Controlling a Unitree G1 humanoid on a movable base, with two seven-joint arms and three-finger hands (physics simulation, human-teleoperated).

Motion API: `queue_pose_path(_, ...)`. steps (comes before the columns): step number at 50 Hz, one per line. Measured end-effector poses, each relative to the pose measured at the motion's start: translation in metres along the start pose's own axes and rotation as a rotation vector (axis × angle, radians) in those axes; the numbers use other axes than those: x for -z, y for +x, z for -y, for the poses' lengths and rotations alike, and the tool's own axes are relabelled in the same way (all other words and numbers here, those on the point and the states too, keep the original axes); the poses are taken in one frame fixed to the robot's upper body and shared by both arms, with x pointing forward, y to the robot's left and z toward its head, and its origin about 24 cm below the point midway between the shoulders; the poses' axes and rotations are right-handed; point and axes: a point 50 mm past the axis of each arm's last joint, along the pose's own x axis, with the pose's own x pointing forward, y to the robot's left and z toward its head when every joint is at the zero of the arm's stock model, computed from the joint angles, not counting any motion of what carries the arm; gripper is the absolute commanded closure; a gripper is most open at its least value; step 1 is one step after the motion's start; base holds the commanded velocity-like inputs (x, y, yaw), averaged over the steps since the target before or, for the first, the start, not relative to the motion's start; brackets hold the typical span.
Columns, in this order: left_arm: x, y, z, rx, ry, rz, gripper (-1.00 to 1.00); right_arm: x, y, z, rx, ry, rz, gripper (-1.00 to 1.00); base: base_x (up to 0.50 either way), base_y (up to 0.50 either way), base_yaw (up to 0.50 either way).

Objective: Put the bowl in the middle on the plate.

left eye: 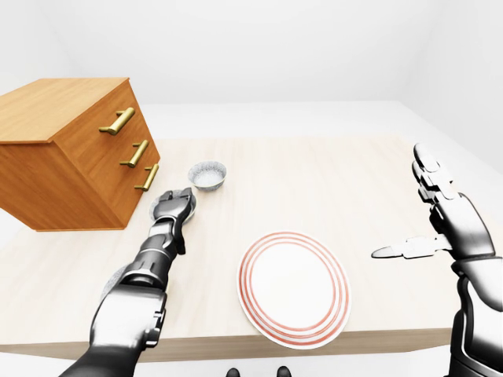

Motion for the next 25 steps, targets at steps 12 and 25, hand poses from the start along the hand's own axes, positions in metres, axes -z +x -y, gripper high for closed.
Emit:
queue_pose_path(12, -0.0003, -0.0002, 0.0014, 0.011, -0.009, 0.000, -1.00, -0.0003, -0.0002, 0.0001, 0.001, -0.001, 0.001, -1.00, 0.00, 0.00, 0.00)
queue_pose_path(25, -0.0011, -0.0001, 0.0014, 0.013, -0.013, 0.001, -1.00, 0.0001, 0.0001, 0.0001, 0.002, -0.001, -0.001, -1.00, 0.00, 0.00, 0.00)
